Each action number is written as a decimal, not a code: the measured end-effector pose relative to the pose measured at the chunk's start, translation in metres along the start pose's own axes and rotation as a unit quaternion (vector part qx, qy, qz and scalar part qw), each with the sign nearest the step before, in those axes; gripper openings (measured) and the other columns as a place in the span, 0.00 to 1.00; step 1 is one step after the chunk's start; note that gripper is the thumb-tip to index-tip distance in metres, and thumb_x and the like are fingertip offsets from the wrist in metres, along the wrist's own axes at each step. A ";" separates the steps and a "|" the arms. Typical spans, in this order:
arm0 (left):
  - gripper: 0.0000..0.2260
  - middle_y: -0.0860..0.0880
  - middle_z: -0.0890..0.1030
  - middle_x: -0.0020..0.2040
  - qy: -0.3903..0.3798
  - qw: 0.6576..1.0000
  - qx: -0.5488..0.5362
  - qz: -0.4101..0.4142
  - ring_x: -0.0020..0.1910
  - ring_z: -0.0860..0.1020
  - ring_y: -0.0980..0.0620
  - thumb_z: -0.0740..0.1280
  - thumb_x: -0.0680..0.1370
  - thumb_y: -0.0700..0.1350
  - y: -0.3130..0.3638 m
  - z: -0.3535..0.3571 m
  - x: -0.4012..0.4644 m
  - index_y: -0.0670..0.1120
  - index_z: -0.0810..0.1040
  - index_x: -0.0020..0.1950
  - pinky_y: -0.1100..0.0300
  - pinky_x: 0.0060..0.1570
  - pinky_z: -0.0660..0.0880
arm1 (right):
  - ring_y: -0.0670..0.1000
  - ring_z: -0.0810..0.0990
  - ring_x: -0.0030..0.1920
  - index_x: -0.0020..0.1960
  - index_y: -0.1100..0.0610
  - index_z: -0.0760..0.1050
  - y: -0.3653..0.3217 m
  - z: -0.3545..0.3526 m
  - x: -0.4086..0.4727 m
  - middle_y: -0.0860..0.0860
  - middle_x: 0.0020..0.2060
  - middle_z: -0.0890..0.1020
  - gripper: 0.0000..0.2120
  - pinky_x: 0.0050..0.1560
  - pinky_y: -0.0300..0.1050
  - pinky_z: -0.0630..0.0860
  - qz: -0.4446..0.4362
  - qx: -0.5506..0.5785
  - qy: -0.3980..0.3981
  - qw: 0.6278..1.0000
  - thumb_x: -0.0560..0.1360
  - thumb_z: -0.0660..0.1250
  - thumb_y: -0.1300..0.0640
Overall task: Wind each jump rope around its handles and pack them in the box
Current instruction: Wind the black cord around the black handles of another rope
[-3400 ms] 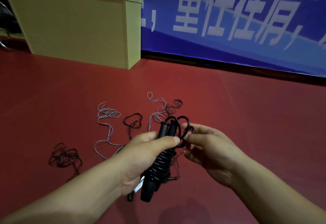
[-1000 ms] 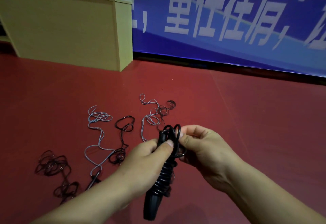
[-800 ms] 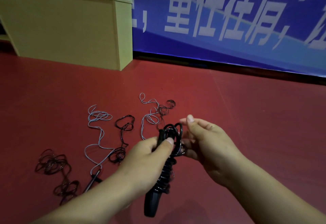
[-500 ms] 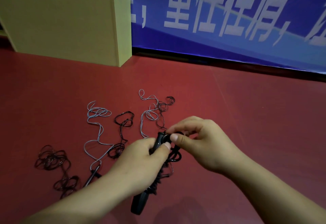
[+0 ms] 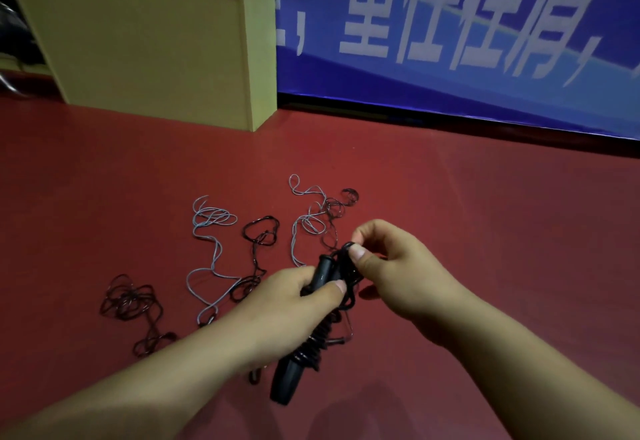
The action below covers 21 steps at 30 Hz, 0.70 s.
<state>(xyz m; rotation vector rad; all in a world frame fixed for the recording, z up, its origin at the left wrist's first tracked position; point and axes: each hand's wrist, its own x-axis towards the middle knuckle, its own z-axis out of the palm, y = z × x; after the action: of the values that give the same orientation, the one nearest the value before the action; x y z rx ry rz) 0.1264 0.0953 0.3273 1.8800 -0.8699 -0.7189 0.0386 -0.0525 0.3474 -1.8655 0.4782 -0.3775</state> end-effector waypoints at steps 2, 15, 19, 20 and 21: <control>0.17 0.54 0.70 0.33 0.002 1.000 -0.015 -0.006 0.33 0.69 0.53 0.64 0.74 0.61 0.002 0.000 0.000 0.48 0.73 0.39 0.55 0.39 0.67 | 0.49 0.73 0.37 0.40 0.51 0.72 -0.002 0.004 0.004 0.48 0.35 0.77 0.10 0.38 0.47 0.75 0.020 0.043 0.022 0.999 0.80 0.63 0.60; 0.17 0.53 0.73 0.31 0.078 0.989 -0.096 -0.076 0.31 0.71 0.53 0.68 0.74 0.62 0.000 -0.011 -0.015 0.50 0.76 0.34 0.57 0.39 0.67 | 0.48 0.70 0.34 0.42 0.53 0.72 -0.014 0.028 0.021 0.48 0.34 0.74 0.09 0.36 0.44 0.68 0.047 0.200 0.111 0.972 0.80 0.63 0.61; 0.18 0.49 0.84 0.37 0.086 0.971 -0.149 -0.168 0.35 0.80 0.50 0.71 0.72 0.61 0.004 -0.026 -0.033 0.47 0.84 0.45 0.54 0.47 0.75 | 0.49 0.74 0.37 0.43 0.53 0.75 -0.016 0.053 0.018 0.51 0.37 0.77 0.07 0.36 0.44 0.70 0.029 0.211 0.079 0.974 0.79 0.66 0.60; 0.19 0.49 0.84 0.38 0.097 0.970 -0.132 -0.180 0.36 0.80 0.49 0.72 0.71 0.61 0.003 -0.034 -0.036 0.46 0.84 0.48 0.55 0.48 0.76 | 0.49 0.74 0.38 0.43 0.53 0.75 -0.016 0.059 0.017 0.51 0.38 0.77 0.07 0.34 0.43 0.70 0.022 0.217 0.057 0.974 0.78 0.67 0.60; 0.20 0.49 0.84 0.39 0.114 0.970 -0.106 -0.188 0.37 0.81 0.49 0.72 0.71 0.62 0.000 -0.047 -0.042 0.46 0.84 0.49 0.56 0.47 0.76 | 0.49 0.75 0.37 0.43 0.53 0.76 -0.019 0.068 0.016 0.52 0.37 0.78 0.06 0.33 0.42 0.71 0.018 0.228 0.030 0.973 0.78 0.67 0.60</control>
<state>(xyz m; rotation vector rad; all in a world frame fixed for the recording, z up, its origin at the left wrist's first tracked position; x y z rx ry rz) 0.1377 0.1522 0.3516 1.9043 -0.2785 -0.7691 0.0875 0.0010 0.3428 -1.4015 0.4235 -0.4780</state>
